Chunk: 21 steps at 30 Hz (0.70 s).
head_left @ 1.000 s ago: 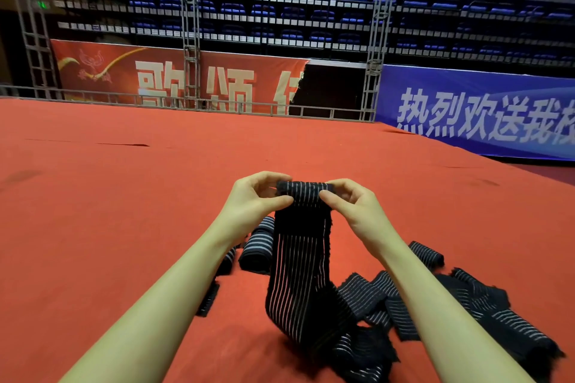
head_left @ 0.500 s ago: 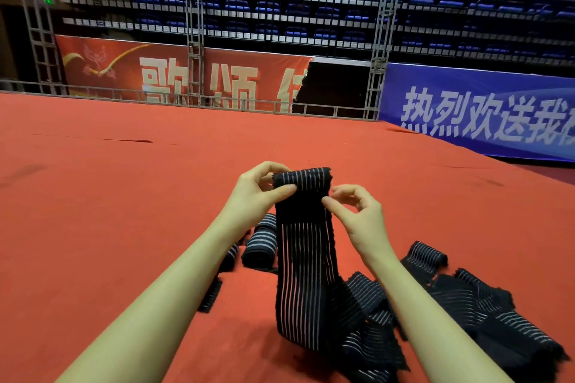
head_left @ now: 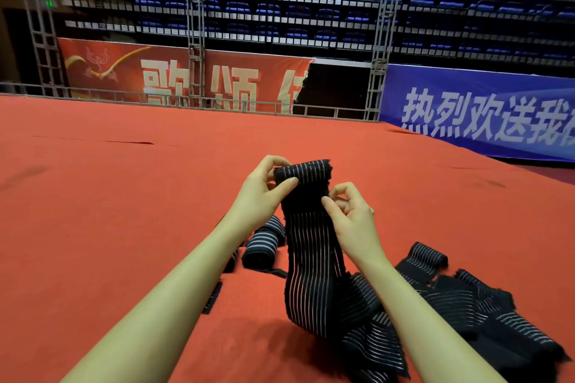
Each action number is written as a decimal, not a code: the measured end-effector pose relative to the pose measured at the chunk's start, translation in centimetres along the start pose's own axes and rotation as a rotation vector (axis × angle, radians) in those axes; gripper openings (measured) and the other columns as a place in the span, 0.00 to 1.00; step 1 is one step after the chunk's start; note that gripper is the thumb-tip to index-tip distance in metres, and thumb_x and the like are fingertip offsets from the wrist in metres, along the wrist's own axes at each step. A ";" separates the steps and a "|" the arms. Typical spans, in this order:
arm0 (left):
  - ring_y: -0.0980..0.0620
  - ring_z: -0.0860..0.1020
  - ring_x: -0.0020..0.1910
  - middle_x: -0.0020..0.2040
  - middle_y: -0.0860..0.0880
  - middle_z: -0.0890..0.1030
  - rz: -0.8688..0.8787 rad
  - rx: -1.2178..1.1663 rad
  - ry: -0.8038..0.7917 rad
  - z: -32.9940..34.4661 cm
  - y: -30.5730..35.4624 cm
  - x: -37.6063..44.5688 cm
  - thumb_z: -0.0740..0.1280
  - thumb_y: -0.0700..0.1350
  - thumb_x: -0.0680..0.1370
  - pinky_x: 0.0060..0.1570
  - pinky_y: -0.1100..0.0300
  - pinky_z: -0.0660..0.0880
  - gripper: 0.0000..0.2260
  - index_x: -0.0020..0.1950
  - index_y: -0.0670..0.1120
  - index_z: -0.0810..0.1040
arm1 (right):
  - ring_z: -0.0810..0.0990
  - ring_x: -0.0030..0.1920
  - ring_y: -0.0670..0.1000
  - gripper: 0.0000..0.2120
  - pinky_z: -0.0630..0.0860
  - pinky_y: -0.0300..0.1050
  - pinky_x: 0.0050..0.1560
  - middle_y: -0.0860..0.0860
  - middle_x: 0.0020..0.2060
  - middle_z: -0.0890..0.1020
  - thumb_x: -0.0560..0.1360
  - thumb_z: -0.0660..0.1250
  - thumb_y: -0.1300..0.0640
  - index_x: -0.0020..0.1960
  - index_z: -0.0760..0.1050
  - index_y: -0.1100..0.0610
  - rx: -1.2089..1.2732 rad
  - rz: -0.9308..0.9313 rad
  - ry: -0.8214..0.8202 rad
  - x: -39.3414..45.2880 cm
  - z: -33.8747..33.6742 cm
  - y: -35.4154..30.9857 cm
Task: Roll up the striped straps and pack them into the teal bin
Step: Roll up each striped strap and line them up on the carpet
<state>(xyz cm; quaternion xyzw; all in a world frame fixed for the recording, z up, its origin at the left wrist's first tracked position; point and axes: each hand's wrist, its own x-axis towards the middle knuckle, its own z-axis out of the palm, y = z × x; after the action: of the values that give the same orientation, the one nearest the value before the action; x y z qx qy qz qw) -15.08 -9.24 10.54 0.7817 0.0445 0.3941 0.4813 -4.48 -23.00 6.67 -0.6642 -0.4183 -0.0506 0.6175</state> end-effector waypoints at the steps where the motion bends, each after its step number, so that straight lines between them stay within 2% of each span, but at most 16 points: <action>1: 0.52 0.77 0.44 0.44 0.50 0.79 0.010 0.012 0.002 0.0 -0.1 0.0 0.67 0.40 0.78 0.45 0.60 0.76 0.07 0.51 0.51 0.73 | 0.75 0.37 0.54 0.07 0.67 0.62 0.54 0.50 0.29 0.81 0.71 0.61 0.41 0.43 0.68 0.43 0.014 0.009 -0.033 -0.1 -0.1 -0.1; 3: 0.49 0.78 0.44 0.46 0.47 0.79 0.028 0.035 0.003 0.0 -0.2 0.1 0.67 0.40 0.77 0.45 0.56 0.77 0.08 0.51 0.52 0.73 | 0.72 0.33 0.54 0.06 0.68 0.57 0.50 0.55 0.29 0.77 0.74 0.63 0.45 0.43 0.68 0.46 0.083 0.036 -0.077 -0.2 -0.5 -0.5; 5: 0.49 0.78 0.42 0.48 0.44 0.79 0.050 0.034 0.006 0.1 0.0 0.2 0.68 0.37 0.77 0.44 0.56 0.77 0.10 0.49 0.53 0.74 | 0.73 0.35 0.54 0.05 0.69 0.52 0.43 0.59 0.33 0.78 0.78 0.64 0.55 0.44 0.69 0.51 0.188 0.080 -0.091 -0.1 -1.0 -0.9; 8: 0.53 0.76 0.35 0.47 0.47 0.80 0.052 -0.046 0.034 0.4 0.4 0.1 0.69 0.32 0.74 0.39 0.61 0.75 0.12 0.47 0.49 0.77 | 0.80 0.39 0.52 0.04 0.73 0.45 0.44 0.56 0.39 0.83 0.79 0.63 0.62 0.48 0.70 0.55 0.276 0.140 -0.108 0.2 -1.5 -1.4; 10: 0.54 0.77 0.33 0.41 0.51 0.81 0.019 -0.134 0.045 0.5 0.4 0.0 0.69 0.31 0.73 0.37 0.62 0.75 0.12 0.45 0.48 0.78 | 0.83 0.43 0.47 0.07 0.74 0.41 0.47 0.53 0.41 0.85 0.79 0.64 0.63 0.53 0.70 0.53 0.334 0.185 -0.118 0.3 -1.6 -1.5; 12: 0.55 0.76 0.33 0.37 0.52 0.80 -0.007 -0.185 0.036 0.6 0.3 -0.1 0.69 0.29 0.72 0.37 0.63 0.74 0.12 0.43 0.47 0.78 | 0.83 0.44 0.46 0.11 0.74 0.42 0.50 0.51 0.40 0.85 0.78 0.63 0.65 0.57 0.71 0.51 0.380 0.201 -0.143 0.5 -1.9 -1.3; 17: 0.55 0.78 0.39 0.45 0.51 0.78 0.059 -0.167 -0.044 0.5 -0.1 -0.6 0.66 0.25 0.71 0.42 0.59 0.74 0.16 0.42 0.46 0.75 | 0.81 0.40 0.47 0.19 0.76 0.39 0.45 0.50 0.40 0.84 0.77 0.60 0.71 0.61 0.73 0.52 0.431 0.187 -0.199 0.4 -2.3 -1.4; 19: 0.53 0.78 0.40 0.46 0.53 0.78 0.091 -0.105 -0.071 0.1 -0.3 -0.7 0.66 0.26 0.70 0.39 0.59 0.73 0.18 0.41 0.51 0.76 | 0.79 0.42 0.50 0.21 0.76 0.41 0.45 0.52 0.43 0.83 0.77 0.58 0.73 0.62 0.74 0.53 0.473 0.209 -0.209 0.3 -2.3 -1.4; 21: 0.52 0.77 0.40 0.47 0.55 0.78 0.132 -0.063 -0.109 -0.1 -0.2 -0.8 0.65 0.29 0.67 0.38 0.60 0.72 0.16 0.42 0.51 0.77 | 0.76 0.43 0.51 0.23 0.75 0.41 0.45 0.55 0.47 0.81 0.76 0.57 0.74 0.65 0.74 0.55 0.511 0.234 -0.221 0.2 -2.3 -1.4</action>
<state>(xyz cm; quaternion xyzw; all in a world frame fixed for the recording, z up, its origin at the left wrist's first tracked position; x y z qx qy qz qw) -15.61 -9.43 9.90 0.7877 -0.0460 0.3830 0.4803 -4.21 -25.07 8.41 -0.5323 -0.4028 0.2002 0.7172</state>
